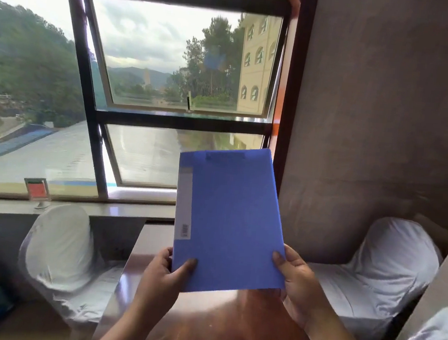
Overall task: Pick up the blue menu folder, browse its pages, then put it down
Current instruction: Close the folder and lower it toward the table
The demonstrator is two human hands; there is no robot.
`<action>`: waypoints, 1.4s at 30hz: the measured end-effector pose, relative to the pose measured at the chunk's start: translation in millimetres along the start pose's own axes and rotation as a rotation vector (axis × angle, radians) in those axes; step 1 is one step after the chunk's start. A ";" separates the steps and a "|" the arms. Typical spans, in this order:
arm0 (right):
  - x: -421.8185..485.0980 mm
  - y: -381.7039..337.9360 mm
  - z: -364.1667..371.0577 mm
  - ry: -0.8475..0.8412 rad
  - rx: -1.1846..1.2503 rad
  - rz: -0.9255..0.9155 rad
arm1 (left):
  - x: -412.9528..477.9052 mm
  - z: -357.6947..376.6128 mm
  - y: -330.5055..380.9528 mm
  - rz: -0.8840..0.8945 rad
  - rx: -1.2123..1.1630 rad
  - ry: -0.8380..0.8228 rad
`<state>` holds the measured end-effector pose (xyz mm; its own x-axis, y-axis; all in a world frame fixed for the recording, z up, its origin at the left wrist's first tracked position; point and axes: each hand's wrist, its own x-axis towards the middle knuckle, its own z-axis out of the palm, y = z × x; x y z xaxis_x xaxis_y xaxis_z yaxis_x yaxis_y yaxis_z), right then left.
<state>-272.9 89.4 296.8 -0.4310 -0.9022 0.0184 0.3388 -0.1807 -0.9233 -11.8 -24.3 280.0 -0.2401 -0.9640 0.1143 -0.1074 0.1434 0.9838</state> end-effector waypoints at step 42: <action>-234.5 359.8 -153.4 -0.311 -1.553 0.687 | -244.3 91.8 -353.6 -0.492 1.211 -0.975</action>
<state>-178.2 296.1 -98.5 -0.3362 -0.7161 -0.6117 -0.7638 0.5873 -0.2677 -3.8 181.1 -108.4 -0.3900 -0.5357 -0.7489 -0.8932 0.4179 0.1662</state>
